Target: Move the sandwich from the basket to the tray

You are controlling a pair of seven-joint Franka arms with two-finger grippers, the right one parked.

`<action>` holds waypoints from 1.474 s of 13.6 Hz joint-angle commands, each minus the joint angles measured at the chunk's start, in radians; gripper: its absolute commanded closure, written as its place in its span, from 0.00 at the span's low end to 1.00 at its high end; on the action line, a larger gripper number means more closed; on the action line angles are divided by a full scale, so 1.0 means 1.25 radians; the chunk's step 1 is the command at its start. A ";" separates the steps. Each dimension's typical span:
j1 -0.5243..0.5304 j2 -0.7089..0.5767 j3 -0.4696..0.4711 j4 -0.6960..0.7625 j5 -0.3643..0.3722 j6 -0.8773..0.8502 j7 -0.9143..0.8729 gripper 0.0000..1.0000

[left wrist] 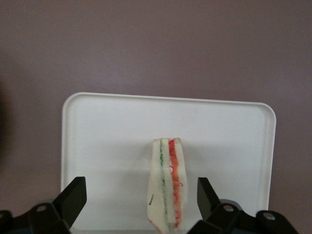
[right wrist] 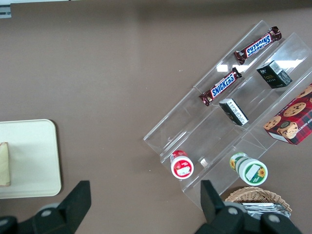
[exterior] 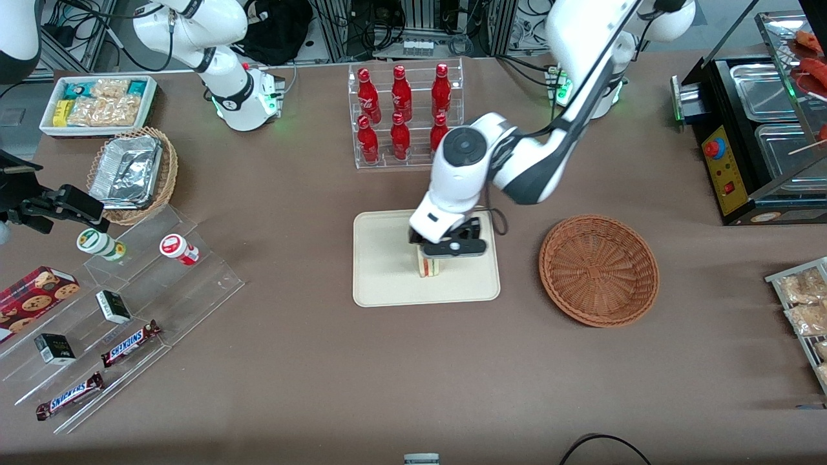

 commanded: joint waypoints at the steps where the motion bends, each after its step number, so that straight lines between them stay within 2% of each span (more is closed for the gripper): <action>1: 0.044 -0.086 0.008 -0.017 -0.007 -0.101 -0.012 0.00; 4: 0.147 -0.173 0.007 -0.014 -0.011 -0.237 0.051 0.00; 6: 0.205 -0.211 0.008 -0.011 -0.068 -0.305 0.142 0.00; 7: 0.226 -0.231 0.009 -0.005 -0.078 -0.330 0.189 0.00; 11: 0.333 -0.279 0.009 0.048 -0.072 -0.505 0.328 0.00; 16: 0.409 -0.331 0.030 0.052 -0.072 -0.626 0.542 0.00; 20: 0.427 -0.356 0.030 0.049 -0.075 -0.635 0.642 0.00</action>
